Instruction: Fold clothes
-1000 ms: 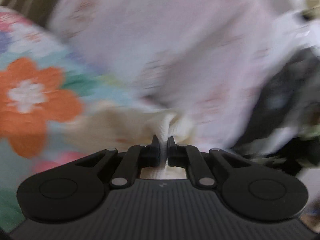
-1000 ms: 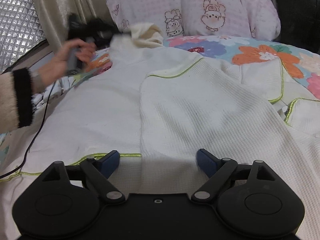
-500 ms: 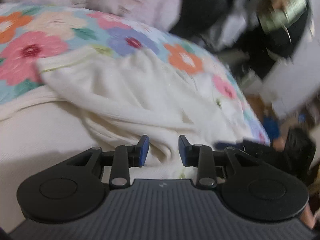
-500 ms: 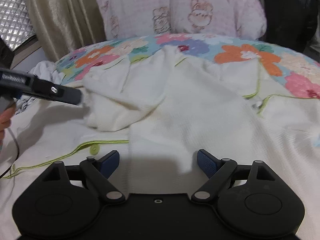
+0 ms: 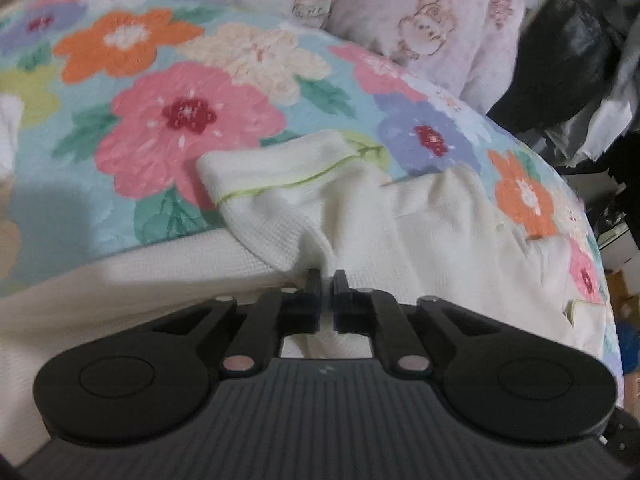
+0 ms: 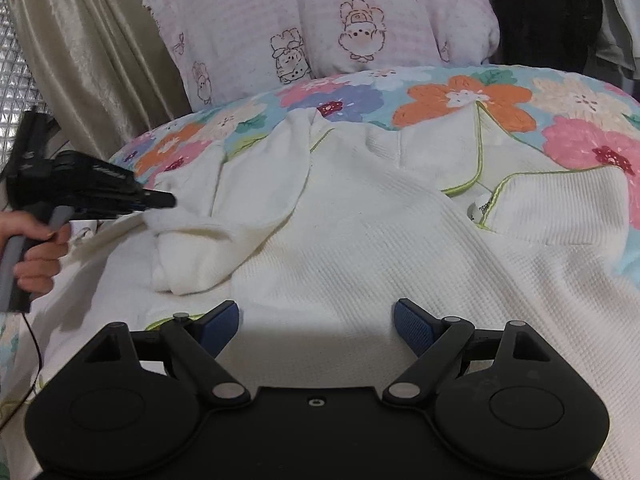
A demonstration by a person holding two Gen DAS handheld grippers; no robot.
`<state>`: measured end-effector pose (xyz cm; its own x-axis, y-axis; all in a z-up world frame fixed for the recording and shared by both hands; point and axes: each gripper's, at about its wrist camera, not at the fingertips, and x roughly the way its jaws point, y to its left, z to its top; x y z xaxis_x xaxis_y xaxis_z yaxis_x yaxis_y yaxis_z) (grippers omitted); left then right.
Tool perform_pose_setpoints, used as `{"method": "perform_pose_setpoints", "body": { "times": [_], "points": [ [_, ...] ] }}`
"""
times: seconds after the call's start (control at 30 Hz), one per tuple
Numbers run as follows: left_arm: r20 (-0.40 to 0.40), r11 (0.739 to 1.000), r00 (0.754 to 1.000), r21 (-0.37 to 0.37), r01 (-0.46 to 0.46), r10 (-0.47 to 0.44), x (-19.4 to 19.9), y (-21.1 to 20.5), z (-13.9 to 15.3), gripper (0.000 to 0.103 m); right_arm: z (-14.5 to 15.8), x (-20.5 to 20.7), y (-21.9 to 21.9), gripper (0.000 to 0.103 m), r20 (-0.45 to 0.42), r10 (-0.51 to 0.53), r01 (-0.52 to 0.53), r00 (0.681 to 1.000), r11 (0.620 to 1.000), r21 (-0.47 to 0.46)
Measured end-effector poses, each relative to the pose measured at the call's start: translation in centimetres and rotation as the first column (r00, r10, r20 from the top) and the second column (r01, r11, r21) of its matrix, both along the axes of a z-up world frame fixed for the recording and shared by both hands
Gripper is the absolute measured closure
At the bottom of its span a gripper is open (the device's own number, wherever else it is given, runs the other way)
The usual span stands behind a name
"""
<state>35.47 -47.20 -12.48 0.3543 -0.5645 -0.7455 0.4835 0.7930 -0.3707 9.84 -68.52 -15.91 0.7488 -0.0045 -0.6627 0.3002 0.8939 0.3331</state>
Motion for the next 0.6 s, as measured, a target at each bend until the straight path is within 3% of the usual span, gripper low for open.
{"method": "perform_pose_setpoints", "body": {
  "times": [0.1, 0.2, 0.3, 0.37, 0.43, 0.5, 0.6],
  "points": [
    [-0.007, 0.991, 0.999, -0.125, -0.036, 0.036, -2.9, 2.3, 3.4, 0.100, 0.4, -0.4, -0.4, 0.015, 0.028, -0.017, 0.016, 0.999, 1.000, 0.024],
    [-0.079, 0.962, 0.990, -0.240, -0.131, 0.115, -7.3, 4.5, 5.8, 0.101, 1.0, -1.2, -1.3, 0.015, 0.090, -0.058, 0.050, 0.994, 0.995, 0.081],
    [-0.242, 0.900, 0.960, -0.373, -0.225, 0.140, -12.5, 6.0, 5.6, 0.100, 1.4, -3.0, -2.2, 0.015, 0.126, -0.139, 0.113, 0.982, 0.974, 0.195],
    [-0.337, 0.874, 0.938, -0.427, -0.233, 0.085, -16.1, 5.6, 4.2, 0.100, 1.5, -4.5, -2.5, 0.015, 0.124, -0.185, 0.148, 0.975, 0.953, 0.263],
    [-0.315, 0.910, 0.949, -0.396, -0.121, -0.011, -19.5, 3.9, 3.5, 0.099, 1.8, -6.0, -1.9, 0.015, 0.125, -0.193, 0.151, 0.973, 0.946, 0.286],
    [-0.255, 0.951, 0.966, -0.307, -0.033, -0.048, -23.0, 2.8, 2.9, 0.097, 2.2, -7.7, -1.0, 0.015, 0.143, -0.185, 0.138, 0.972, 0.947, 0.289],
    [-0.213, 0.981, 0.975, -0.191, 0.029, -0.070, -26.1, 2.6, 1.9, 0.086, 1.4, -9.0, 0.1, 0.015, 0.136, -0.169, 0.107, 0.976, 0.921, 0.374]
  ]
}}
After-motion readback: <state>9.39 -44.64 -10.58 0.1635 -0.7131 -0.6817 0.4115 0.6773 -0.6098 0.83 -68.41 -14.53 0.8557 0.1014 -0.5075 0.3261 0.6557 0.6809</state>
